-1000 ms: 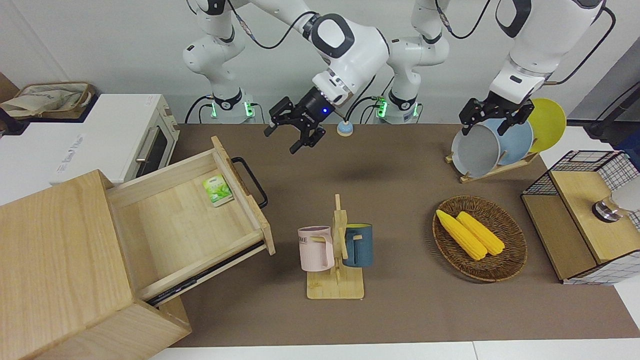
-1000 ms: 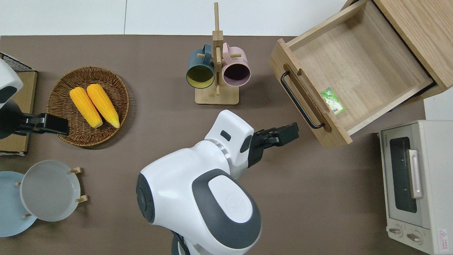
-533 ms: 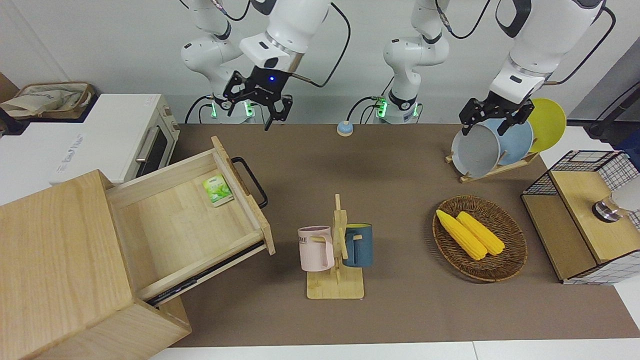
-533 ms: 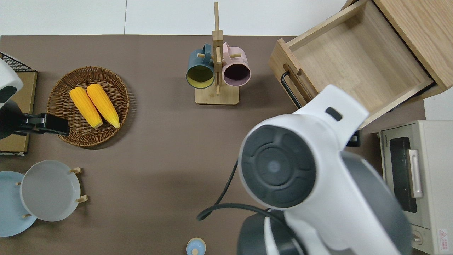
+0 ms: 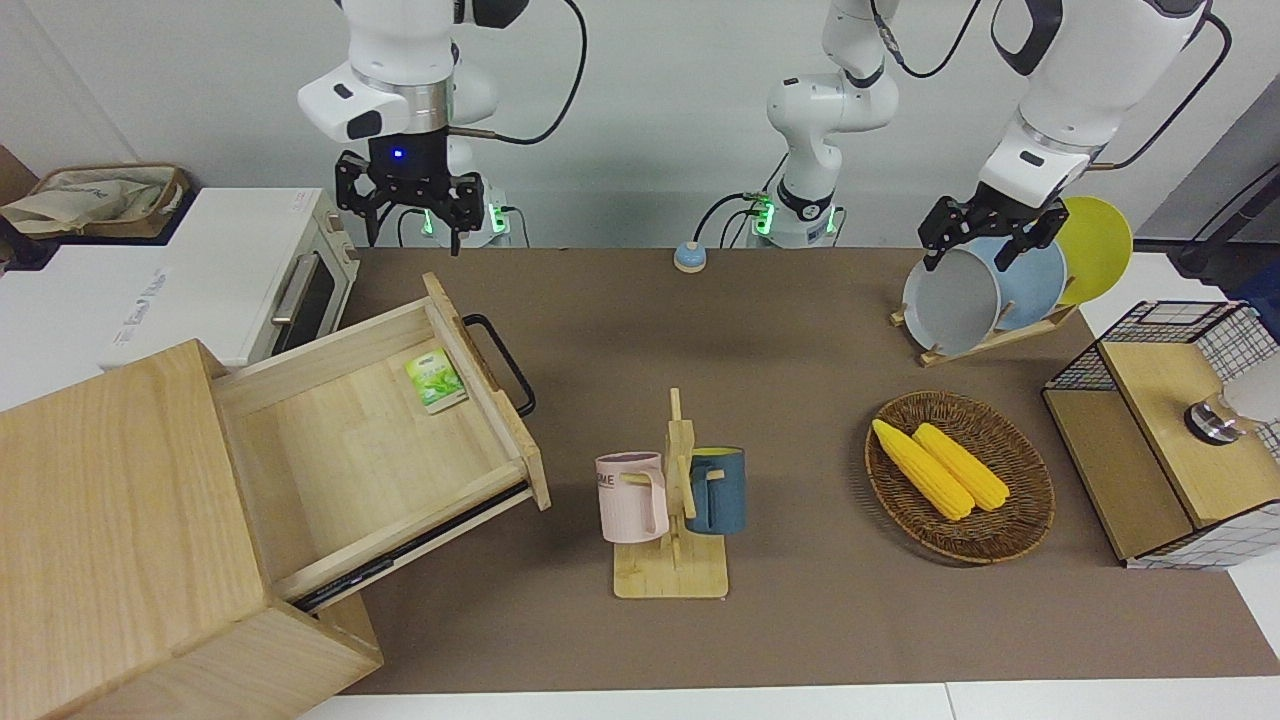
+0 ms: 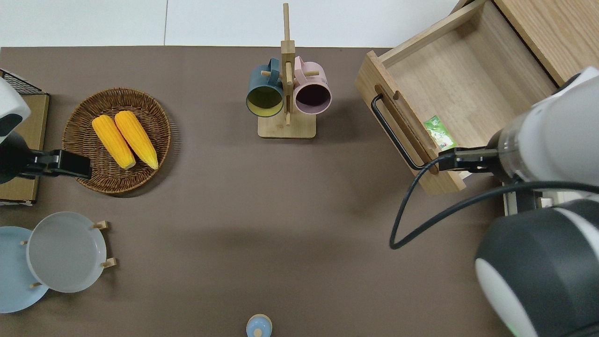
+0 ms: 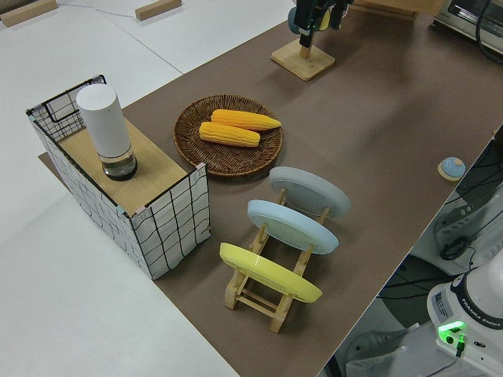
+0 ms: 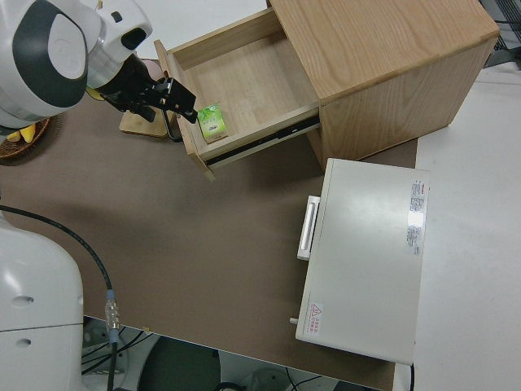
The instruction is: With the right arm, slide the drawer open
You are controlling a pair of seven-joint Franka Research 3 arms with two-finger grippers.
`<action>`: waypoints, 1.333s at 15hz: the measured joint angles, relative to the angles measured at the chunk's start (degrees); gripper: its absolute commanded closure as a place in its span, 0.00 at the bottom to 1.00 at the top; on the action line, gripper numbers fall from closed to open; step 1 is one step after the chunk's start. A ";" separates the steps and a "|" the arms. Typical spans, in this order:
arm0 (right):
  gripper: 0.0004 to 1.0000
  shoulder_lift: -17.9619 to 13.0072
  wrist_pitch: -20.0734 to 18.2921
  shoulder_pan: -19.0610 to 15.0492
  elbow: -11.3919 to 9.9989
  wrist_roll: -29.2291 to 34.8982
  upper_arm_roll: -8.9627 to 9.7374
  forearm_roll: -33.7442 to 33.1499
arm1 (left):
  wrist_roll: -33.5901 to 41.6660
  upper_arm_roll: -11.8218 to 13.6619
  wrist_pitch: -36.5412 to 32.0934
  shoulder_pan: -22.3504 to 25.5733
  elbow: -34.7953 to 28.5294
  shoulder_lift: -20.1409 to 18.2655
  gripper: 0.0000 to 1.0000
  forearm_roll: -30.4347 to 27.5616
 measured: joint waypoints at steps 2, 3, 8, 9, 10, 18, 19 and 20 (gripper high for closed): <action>0.01 0.00 1.24 -4.91 -0.08 -3.74 1.12 3.97 | 0.00 0.00 0.00 0.00 0.00 0.00 0.01 0.00; 0.01 0.02 1.67 -6.66 -0.13 -5.39 1.33 5.58 | 0.00 0.00 0.00 0.00 0.00 0.00 0.01 0.00; 0.01 0.79 3.60 -11.28 -0.83 -12.70 1.70 7.46 | 0.00 0.00 0.00 0.00 0.00 0.00 0.01 0.00; 0.01 1.04 4.46 -11.82 -0.95 -13.16 1.75 8.02 | 0.00 0.00 0.00 0.00 0.00 0.00 0.01 0.00; 0.01 1.30 4.93 -12.33 -1.02 -13.41 1.77 8.89 | 0.00 0.00 0.00 0.00 0.00 0.00 0.01 0.00; 0.01 3.62 5.23 -15.45 -1.40 -18.03 1.88 9.04 | 0.00 0.00 0.00 0.00 0.00 0.00 0.01 0.00; 0.01 3.84 5.23 -15.45 -1.41 -18.04 1.94 9.03 | 0.00 0.00 0.00 0.00 0.00 0.00 0.01 0.00; 0.01 4.06 5.25 -15.45 -1.41 -18.04 2.00 9.03 | 0.00 0.00 0.00 0.00 0.00 0.00 0.01 0.00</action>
